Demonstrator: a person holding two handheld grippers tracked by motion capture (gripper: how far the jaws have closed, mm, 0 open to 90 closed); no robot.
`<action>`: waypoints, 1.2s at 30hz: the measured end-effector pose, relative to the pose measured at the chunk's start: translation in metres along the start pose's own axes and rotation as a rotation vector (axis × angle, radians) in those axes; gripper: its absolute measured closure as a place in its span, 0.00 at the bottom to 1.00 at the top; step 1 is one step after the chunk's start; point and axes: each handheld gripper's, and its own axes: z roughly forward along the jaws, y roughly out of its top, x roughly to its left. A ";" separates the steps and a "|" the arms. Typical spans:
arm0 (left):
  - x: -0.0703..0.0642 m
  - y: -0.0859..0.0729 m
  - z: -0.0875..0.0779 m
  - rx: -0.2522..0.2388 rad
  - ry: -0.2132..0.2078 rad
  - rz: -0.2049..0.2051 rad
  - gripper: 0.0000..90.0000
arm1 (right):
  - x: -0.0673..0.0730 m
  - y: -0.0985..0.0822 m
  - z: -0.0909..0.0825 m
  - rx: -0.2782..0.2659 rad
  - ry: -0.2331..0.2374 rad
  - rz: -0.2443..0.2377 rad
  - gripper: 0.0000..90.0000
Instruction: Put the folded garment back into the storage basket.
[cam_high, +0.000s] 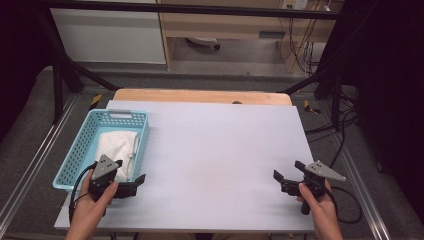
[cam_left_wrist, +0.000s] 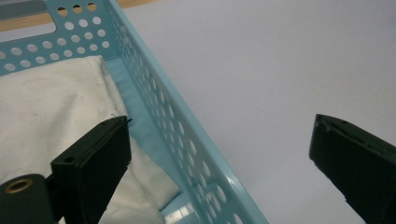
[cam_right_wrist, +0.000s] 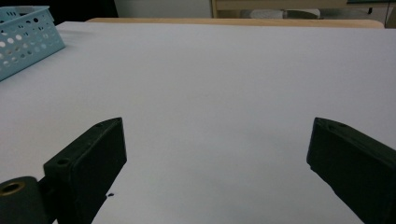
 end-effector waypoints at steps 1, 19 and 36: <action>0.000 0.000 0.000 0.001 -0.001 0.000 0.06 | 0.001 -0.001 0.001 0.001 0.002 0.001 0.06; -0.001 -0.001 0.002 0.011 -0.005 0.009 0.06 | 0.019 -0.010 0.019 0.054 0.068 -0.047 0.07; -0.001 -0.003 0.003 0.021 -0.008 0.006 0.06 | 0.036 -0.005 0.047 0.076 0.111 -0.113 0.07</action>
